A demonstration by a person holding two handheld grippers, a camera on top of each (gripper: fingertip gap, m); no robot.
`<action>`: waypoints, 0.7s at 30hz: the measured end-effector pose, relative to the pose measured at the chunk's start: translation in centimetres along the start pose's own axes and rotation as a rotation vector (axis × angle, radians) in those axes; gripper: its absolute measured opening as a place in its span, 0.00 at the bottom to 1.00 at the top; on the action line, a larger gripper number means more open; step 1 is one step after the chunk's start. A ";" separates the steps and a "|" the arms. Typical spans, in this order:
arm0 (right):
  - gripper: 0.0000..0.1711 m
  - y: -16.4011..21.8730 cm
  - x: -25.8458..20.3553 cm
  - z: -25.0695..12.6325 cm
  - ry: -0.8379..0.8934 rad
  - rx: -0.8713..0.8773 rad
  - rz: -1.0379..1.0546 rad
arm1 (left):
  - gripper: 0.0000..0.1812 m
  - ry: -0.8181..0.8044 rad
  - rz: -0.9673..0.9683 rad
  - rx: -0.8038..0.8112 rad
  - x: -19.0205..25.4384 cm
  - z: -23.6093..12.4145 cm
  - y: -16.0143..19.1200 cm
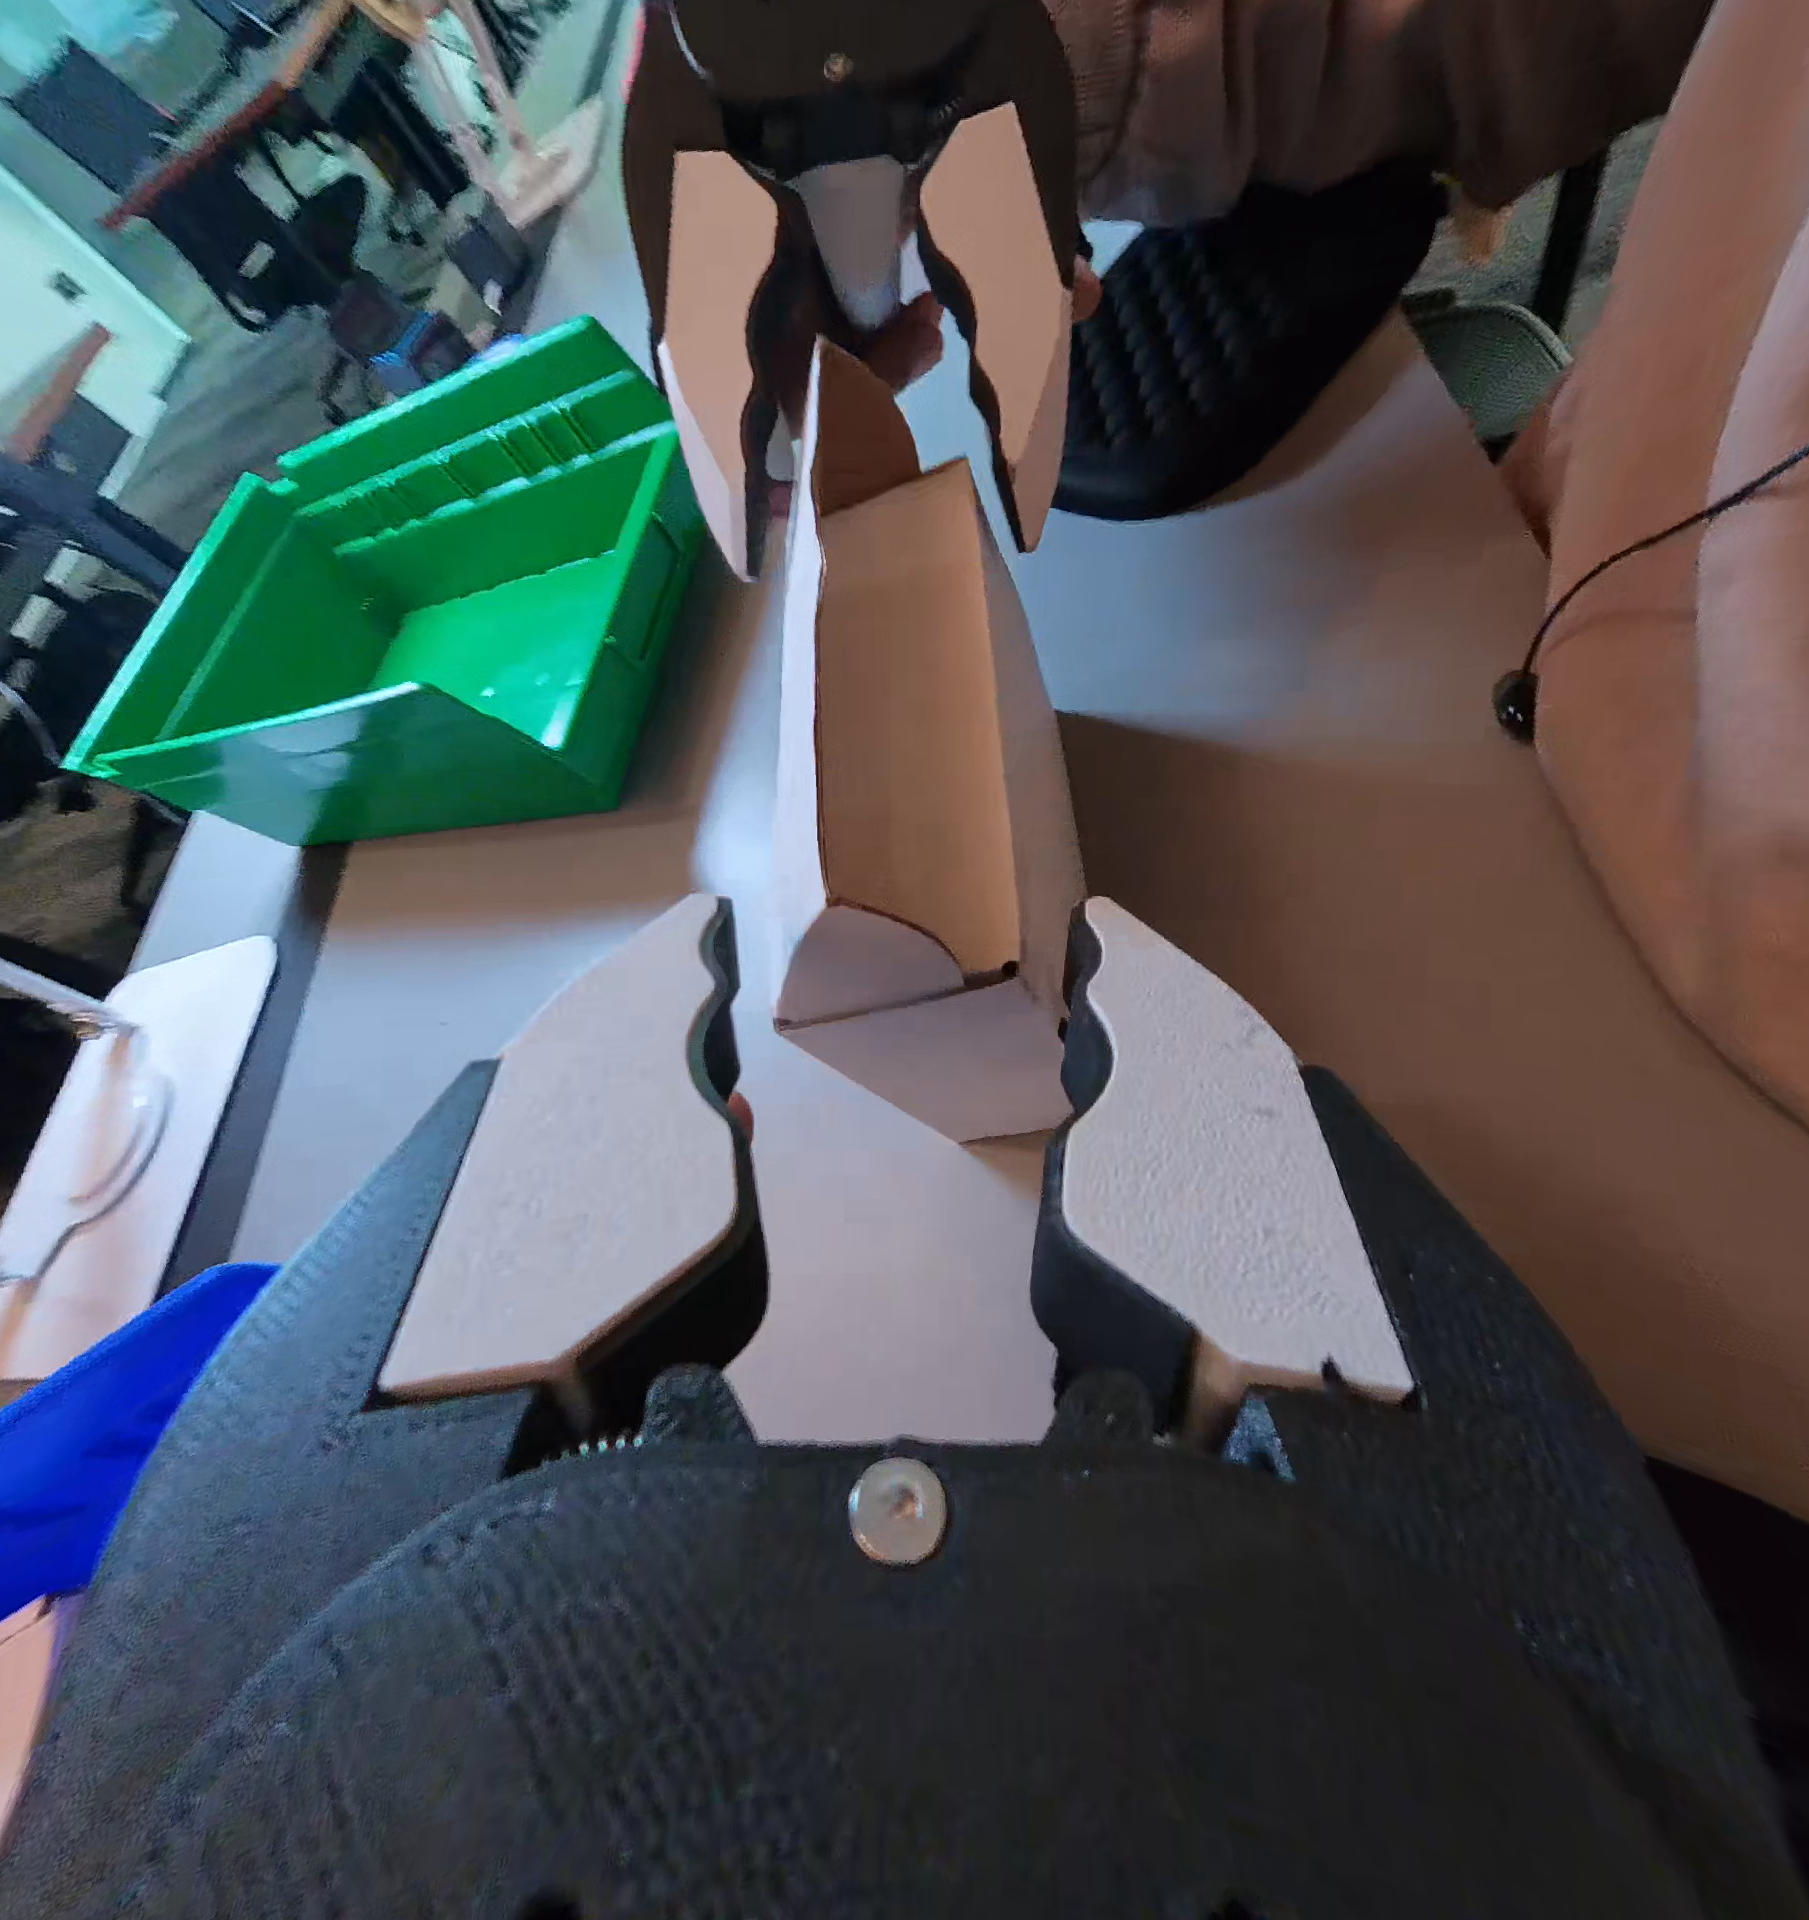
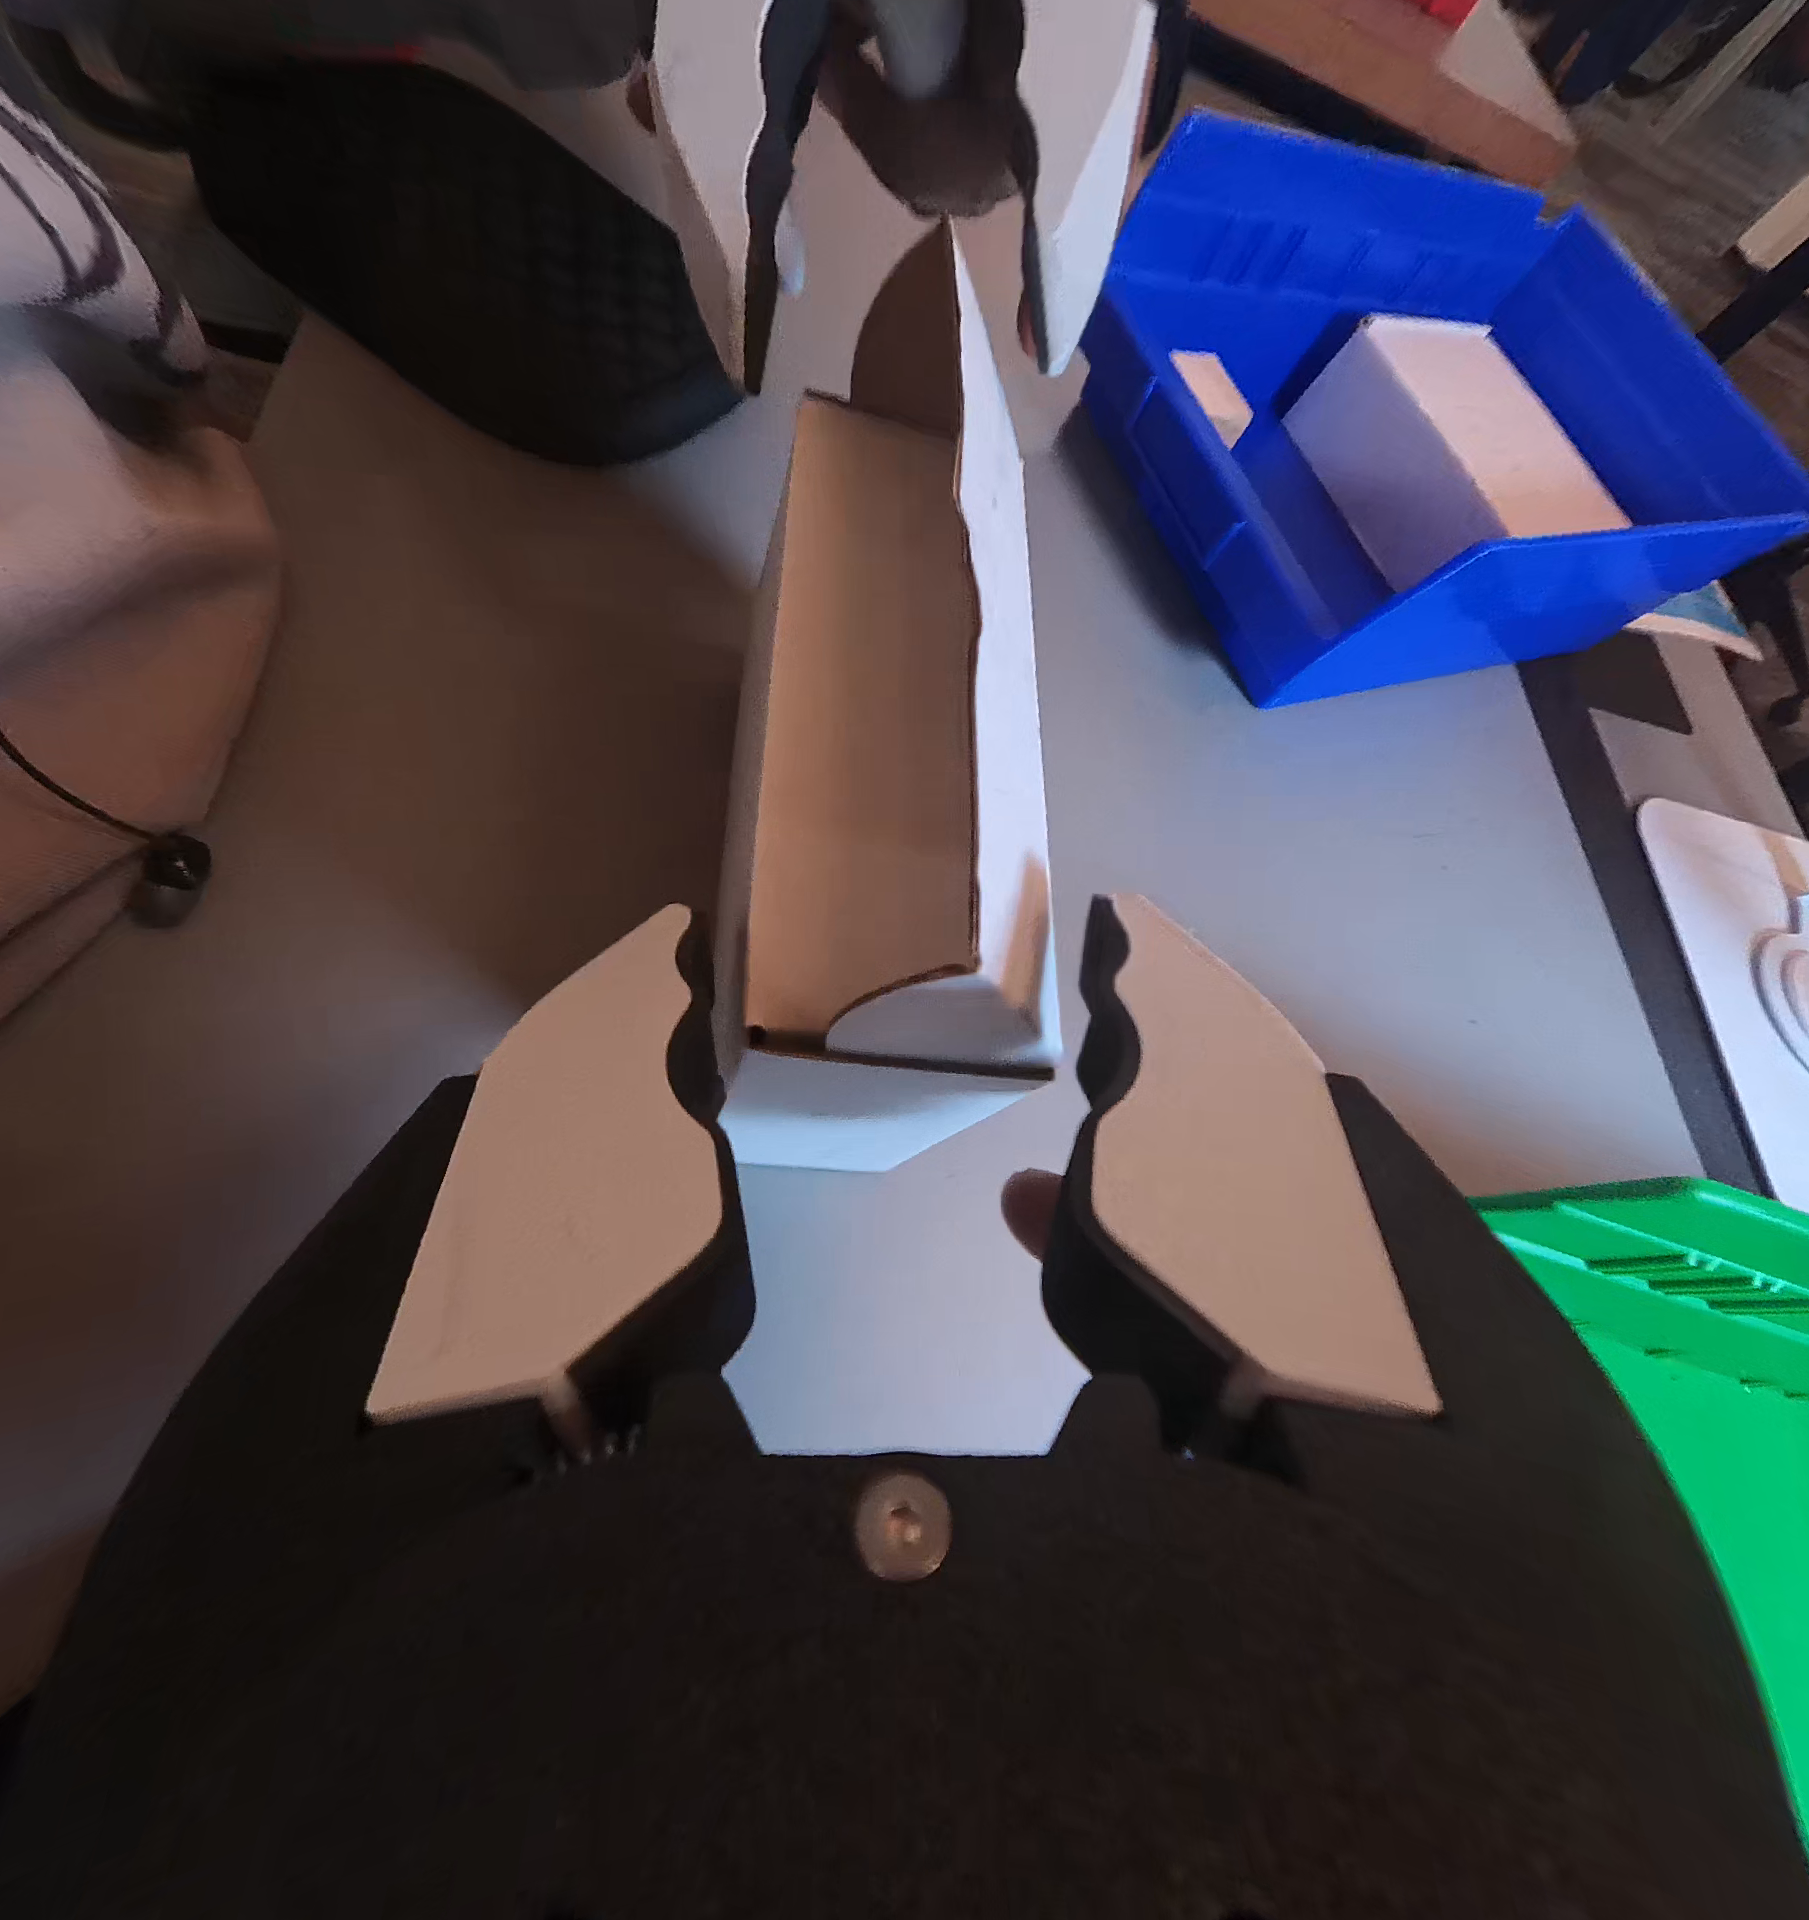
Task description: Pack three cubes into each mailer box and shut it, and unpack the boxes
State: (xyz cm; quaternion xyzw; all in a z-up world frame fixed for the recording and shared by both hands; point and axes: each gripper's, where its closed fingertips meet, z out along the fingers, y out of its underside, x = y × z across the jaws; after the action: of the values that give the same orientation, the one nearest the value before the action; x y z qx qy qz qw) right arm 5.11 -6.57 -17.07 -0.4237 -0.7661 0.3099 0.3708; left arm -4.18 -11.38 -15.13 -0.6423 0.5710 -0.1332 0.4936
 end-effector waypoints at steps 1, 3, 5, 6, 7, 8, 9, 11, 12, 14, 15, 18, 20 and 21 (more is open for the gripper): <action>0.40 -0.6 0.0 -0.5 0.013 0.036 0.006 | 0.33 -0.041 0.005 0.023 -0.1 -0.3 -0.4; 0.40 -2.1 0.1 -1.7 0.059 0.120 -0.009 | 0.31 -0.136 0.038 0.039 -0.5 -0.8 -0.9; 0.34 -2.9 -0.3 -2.8 0.107 0.148 -0.063 | 0.27 -0.205 0.080 0.027 -0.4 -1.0 -1.3; 0.31 -3.1 -0.7 -3.0 0.116 0.150 -0.079 | 0.25 -0.216 0.095 0.017 0.0 -0.8 -1.4; 0.28 -3.1 -1.0 -3.0 0.125 0.146 -0.084 | 0.23 -0.226 0.111 -0.001 0.3 -0.6 -1.3; 0.27 -2.8 -1.2 -2.9 0.138 0.129 -0.086 | 0.23 -0.242 0.124 -0.023 0.4 -0.2 -1.0; 0.26 -2.6 -1.3 -2.8 0.152 0.119 -0.090 | 0.21 -0.260 0.138 -0.042 0.4 0.0 -0.7; 0.24 -2.2 -1.8 -2.6 0.146 0.112 -0.084 | 0.20 -0.256 0.163 -0.069 0.9 0.3 -0.2; 0.24 -1.9 -2.1 -2.4 0.137 0.101 -0.075 | 0.20 -0.241 0.169 -0.085 1.3 0.5 0.1; 0.24 -1.1 -2.6 -1.9 0.114 0.072 -0.064 | 0.22 -0.206 0.171 -0.124 2.1 0.9 0.8; 0.24 -0.8 -2.9 -1.6 0.099 0.060 -0.056 | 0.22 -0.200 0.176 -0.140 2.4 1.1 1.1; 0.25 -0.3 -3.2 -1.1 0.088 0.059 -0.033 | 0.20 -0.251 0.195 -0.129 2.3 1.4 1.4; 0.26 -0.3 -3.4 -1.1 0.076 0.061 -0.005 | 0.18 -0.269 0.168 -0.111 2.2 1.3 1.3; 0.26 -0.3 -3.4 -1.1 0.075 0.059 -0.001 | 0.17 -0.279 0.168 -0.105 2.1 1.3 1.3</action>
State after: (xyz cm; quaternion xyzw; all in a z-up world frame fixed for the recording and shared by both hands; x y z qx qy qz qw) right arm 7.16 -9.54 -17.33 -0.4234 -0.7426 0.3159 0.4116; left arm -3.31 -12.38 -17.62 -0.6296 0.5546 0.0290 0.5434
